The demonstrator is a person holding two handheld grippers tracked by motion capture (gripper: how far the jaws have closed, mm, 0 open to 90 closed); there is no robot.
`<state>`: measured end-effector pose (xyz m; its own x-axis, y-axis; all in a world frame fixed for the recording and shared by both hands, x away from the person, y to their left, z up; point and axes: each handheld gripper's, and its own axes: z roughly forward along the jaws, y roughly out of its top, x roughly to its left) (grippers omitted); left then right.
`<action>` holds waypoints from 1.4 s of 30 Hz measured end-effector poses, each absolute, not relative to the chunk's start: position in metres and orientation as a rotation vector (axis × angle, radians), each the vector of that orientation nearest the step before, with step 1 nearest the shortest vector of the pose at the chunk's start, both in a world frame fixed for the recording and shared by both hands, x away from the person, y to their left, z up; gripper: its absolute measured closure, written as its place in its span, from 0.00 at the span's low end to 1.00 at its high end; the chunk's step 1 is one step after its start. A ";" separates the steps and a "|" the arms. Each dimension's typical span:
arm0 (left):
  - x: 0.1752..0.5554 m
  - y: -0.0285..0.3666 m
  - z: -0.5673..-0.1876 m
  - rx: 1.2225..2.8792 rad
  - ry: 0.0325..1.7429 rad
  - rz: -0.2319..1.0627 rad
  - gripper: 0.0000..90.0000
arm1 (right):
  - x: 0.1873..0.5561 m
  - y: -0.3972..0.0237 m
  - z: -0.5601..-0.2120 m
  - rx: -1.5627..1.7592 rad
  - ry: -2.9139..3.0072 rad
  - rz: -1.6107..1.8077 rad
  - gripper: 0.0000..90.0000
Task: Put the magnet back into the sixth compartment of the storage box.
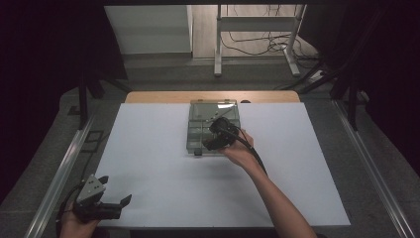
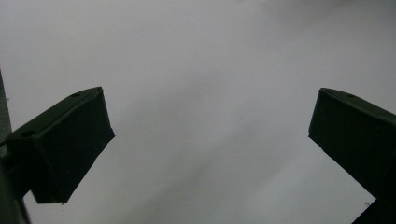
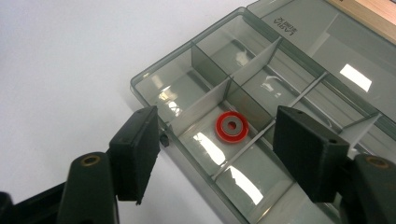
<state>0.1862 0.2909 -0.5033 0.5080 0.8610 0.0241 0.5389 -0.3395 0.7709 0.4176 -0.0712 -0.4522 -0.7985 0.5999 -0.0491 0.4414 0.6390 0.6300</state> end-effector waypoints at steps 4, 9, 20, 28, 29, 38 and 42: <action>0.186 0.291 -0.503 2.030 1.141 0.572 0.00 | 0.415 -0.073 -0.451 0.846 2.607 0.907 0.32; 0.186 0.291 -0.503 2.029 1.141 0.572 0.00 | 0.410 -0.076 -0.450 0.840 2.595 0.906 0.29; 0.186 0.290 -0.503 2.032 1.140 0.575 0.00 | 0.403 -0.083 -0.446 0.848 2.590 0.938 0.21; 0.186 0.290 -0.503 2.033 1.140 0.576 0.00 | 0.398 -0.089 -0.448 0.858 2.601 0.954 0.13; 0.186 0.290 -0.503 2.034 1.140 0.576 0.00 | 0.396 -0.091 -0.448 0.860 2.598 0.955 0.11; 0.186 0.290 -0.503 2.032 1.141 0.573 0.00 | 0.389 -0.097 -0.447 0.849 2.575 0.978 0.05; 0.186 0.290 -0.503 2.030 1.141 0.570 0.00 | 0.385 -0.100 -0.446 0.841 2.567 0.982 0.03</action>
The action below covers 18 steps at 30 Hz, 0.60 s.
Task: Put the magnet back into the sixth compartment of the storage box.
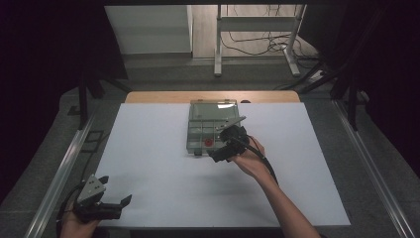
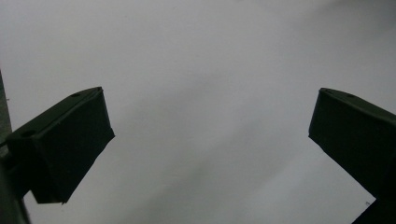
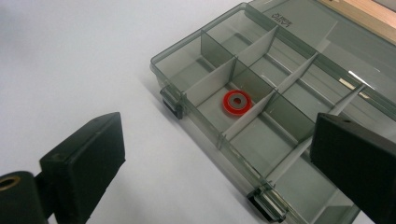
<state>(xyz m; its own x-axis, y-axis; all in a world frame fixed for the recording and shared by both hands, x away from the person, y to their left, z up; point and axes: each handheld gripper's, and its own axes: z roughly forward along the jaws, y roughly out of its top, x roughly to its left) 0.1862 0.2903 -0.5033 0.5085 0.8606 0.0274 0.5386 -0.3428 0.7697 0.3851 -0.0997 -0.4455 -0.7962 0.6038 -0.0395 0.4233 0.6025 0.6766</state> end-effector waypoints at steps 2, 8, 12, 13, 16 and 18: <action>0.186 0.290 -0.503 2.031 1.141 0.569 0.00 | 0.383 -0.101 -0.445 0.829 2.561 0.983 0.03; 0.186 0.291 -0.503 2.026 1.141 0.564 0.00 | 0.379 -0.104 -0.447 0.822 2.553 0.980 0.02; 0.186 0.291 -0.503 2.024 1.143 0.563 0.00 | 0.377 -0.107 -0.449 0.814 2.543 0.967 0.02; 0.186 0.291 -0.503 2.025 1.142 0.563 0.00 | 0.376 -0.108 -0.449 0.812 2.541 0.968 0.02; 0.186 0.291 -0.503 2.023 1.143 0.563 0.00 | 0.374 -0.111 -0.450 0.816 2.533 0.975 0.02; 0.186 0.291 -0.503 2.023 1.143 0.562 0.00 | 0.372 -0.113 -0.450 0.812 2.527 0.981 0.02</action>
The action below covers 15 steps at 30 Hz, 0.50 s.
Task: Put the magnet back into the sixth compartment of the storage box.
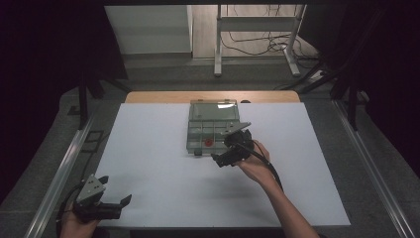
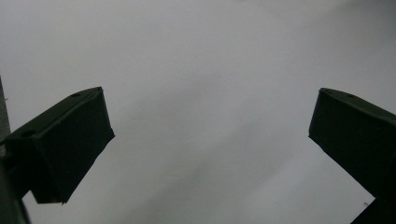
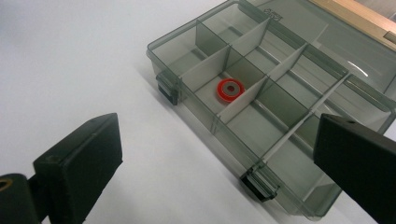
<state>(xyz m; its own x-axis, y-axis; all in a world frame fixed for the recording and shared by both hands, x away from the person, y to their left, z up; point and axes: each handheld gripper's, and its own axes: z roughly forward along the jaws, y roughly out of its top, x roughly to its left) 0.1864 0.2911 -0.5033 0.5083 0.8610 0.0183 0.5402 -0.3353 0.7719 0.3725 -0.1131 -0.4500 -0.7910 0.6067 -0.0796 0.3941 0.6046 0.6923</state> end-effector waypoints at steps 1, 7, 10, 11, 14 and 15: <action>0.186 0.291 -0.503 2.023 1.144 0.563 0.00 | 0.371 -0.115 -0.450 0.817 2.519 0.986 0.02; 0.186 0.291 -0.503 2.024 1.144 0.563 0.00 | 0.367 -0.120 -0.450 0.815 2.504 0.999 0.02; 0.186 0.291 -0.503 2.025 1.143 0.565 0.00 | 0.365 -0.121 -0.451 0.818 2.498 1.001 0.02; 0.186 0.291 -0.503 2.025 1.143 0.565 0.00 | 0.364 -0.122 -0.451 0.822 2.497 1.002 0.02; 0.186 0.291 -0.503 2.025 1.143 0.565 0.00 | 0.361 -0.125 -0.450 0.824 2.494 1.002 0.02; 0.186 0.291 -0.503 2.025 1.143 0.565 0.00 | 0.360 -0.126 -0.450 0.820 2.493 1.002 0.02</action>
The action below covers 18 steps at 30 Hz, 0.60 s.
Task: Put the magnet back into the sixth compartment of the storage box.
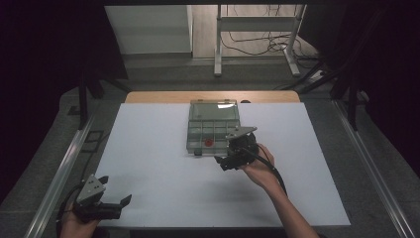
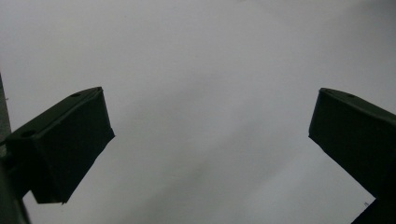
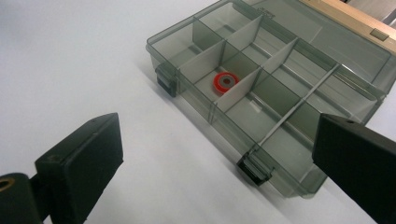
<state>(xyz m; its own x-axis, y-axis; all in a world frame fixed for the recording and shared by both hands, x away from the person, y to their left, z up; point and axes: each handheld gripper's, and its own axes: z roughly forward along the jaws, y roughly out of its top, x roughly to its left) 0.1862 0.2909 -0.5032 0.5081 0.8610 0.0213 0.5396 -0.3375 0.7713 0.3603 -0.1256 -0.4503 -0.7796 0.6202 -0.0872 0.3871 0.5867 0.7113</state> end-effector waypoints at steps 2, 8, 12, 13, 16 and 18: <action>0.186 0.291 -0.503 2.027 1.142 0.567 0.00 | 0.358 -0.127 -0.450 0.821 2.491 1.004 0.02; 0.186 0.291 -0.503 2.028 1.142 0.569 0.00 | 0.353 -0.133 -0.449 0.819 2.489 1.001 0.02; 0.186 0.291 -0.503 2.028 1.142 0.570 0.00 | 0.350 -0.136 -0.449 0.826 2.491 1.002 0.03; 0.186 0.290 -0.503 2.027 1.143 0.570 0.00 | 0.349 -0.136 -0.449 0.833 2.492 1.003 0.03; 0.186 0.291 -0.503 2.025 1.144 0.569 0.00 | 0.348 -0.139 -0.449 0.834 2.495 1.004 0.03; 0.186 0.291 -0.503 2.025 1.143 0.569 0.00 | 0.346 -0.140 -0.449 0.837 2.495 1.005 0.03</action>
<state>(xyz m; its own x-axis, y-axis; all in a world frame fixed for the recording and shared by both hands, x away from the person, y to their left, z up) 0.1860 0.2908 -0.5032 0.5067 0.8618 0.0240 0.5386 -0.3382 0.7717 0.3458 -0.1403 -0.4491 -0.7756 0.6266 -0.0759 0.3989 0.5798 0.7104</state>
